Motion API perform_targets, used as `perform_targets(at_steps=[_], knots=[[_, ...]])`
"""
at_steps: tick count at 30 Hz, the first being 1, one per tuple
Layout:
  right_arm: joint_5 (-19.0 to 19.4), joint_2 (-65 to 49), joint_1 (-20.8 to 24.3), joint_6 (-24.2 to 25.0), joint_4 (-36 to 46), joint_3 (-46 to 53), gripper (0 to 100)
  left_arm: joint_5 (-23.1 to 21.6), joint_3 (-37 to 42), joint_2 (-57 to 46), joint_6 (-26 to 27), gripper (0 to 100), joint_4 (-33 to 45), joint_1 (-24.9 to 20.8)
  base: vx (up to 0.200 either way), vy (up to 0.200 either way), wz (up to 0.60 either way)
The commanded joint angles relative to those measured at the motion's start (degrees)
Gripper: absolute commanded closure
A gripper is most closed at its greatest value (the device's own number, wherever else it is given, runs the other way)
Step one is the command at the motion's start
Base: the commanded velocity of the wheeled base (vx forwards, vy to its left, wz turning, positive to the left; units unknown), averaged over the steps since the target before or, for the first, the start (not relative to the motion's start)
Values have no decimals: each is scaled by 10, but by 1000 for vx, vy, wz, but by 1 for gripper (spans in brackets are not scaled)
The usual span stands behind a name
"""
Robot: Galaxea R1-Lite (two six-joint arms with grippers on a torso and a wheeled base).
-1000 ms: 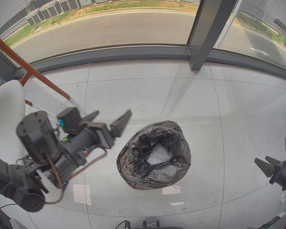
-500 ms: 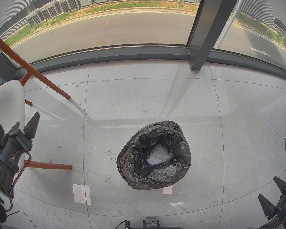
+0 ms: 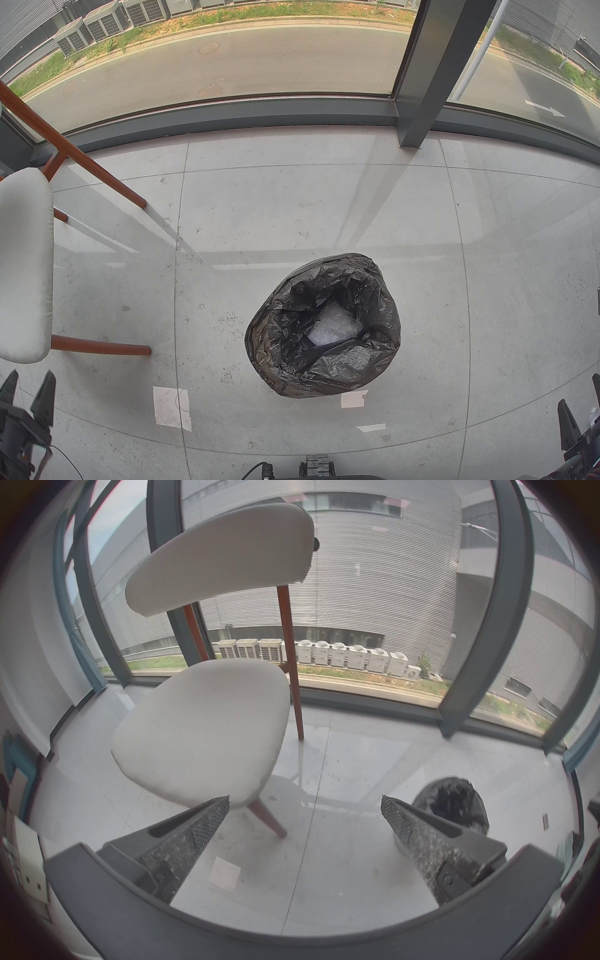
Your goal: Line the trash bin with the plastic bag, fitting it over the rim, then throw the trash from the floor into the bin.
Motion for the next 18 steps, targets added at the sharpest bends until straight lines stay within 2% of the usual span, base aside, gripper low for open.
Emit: perform_targets(at_steps=[1, 3, 18], knots=[[-30, -27, 6, -6, 14, 10, 0, -109, 30, -175, 81, 0, 92, 37, 0, 0, 0], [-28, -27, 6, -7, 13, 10, 0, -146, 29, -175, 105, 0, 107, 36, 0, 0, 0], [-29, -27, 5, -5, 15, 10, 0, -135, 29, -176, 94, 0, 105, 41, 0, 0, 0]])
